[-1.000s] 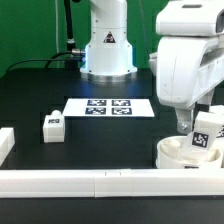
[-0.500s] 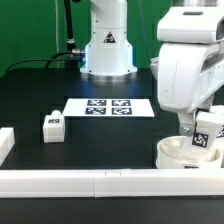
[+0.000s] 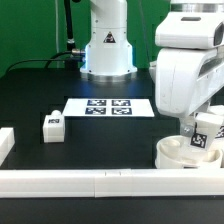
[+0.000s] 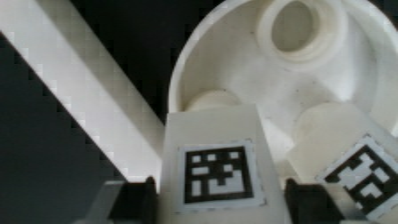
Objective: Assemble stool
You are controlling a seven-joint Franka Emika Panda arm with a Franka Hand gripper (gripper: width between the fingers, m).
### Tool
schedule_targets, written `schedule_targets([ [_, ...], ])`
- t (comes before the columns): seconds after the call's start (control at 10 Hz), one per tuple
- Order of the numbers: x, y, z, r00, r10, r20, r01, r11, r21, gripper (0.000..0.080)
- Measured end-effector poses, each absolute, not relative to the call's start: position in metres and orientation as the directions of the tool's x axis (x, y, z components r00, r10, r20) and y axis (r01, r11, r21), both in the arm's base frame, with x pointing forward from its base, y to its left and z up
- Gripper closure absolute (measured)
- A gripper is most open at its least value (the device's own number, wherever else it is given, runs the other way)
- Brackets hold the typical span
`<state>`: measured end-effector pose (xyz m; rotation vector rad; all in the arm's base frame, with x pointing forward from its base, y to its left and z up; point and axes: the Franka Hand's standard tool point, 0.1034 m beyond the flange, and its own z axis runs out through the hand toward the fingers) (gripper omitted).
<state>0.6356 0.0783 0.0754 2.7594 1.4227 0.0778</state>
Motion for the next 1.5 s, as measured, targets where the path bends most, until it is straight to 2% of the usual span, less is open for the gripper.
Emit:
schedule_targets([
  [0.2,0.6355,0.0783,0.0754,0.624,0.781,0.031,0.779,-0.625,0.053,0.0458],
  [0.3,0.6352,0.0777,0.0751,0.697,0.716,0.039,0.714,-0.699,0.046,0.0458],
  [0.4,0.6357,0.0756,0.0748,0.780,0.623,0.052,0.622,-0.782,0.037,0.0458],
  [0.5,0.6386,0.0771,0.0744,0.849,0.521,0.091,0.518,-0.854,0.049,0.0458],
  [0.6,0.6399,0.0781,0.0739,0.901,0.417,0.122,0.415,-0.909,0.044,0.0458],
  [0.8,0.6421,0.0790,0.0733,0.966,0.197,0.166,0.197,-0.980,0.016,0.0458],
  [1.1,0.6424,0.0837,0.0735,0.970,-0.179,0.163,-0.168,-0.983,-0.075,0.0458],
  [1.5,0.6426,0.0835,0.0737,0.894,-0.428,0.136,-0.414,-0.902,-0.122,0.0458],
])
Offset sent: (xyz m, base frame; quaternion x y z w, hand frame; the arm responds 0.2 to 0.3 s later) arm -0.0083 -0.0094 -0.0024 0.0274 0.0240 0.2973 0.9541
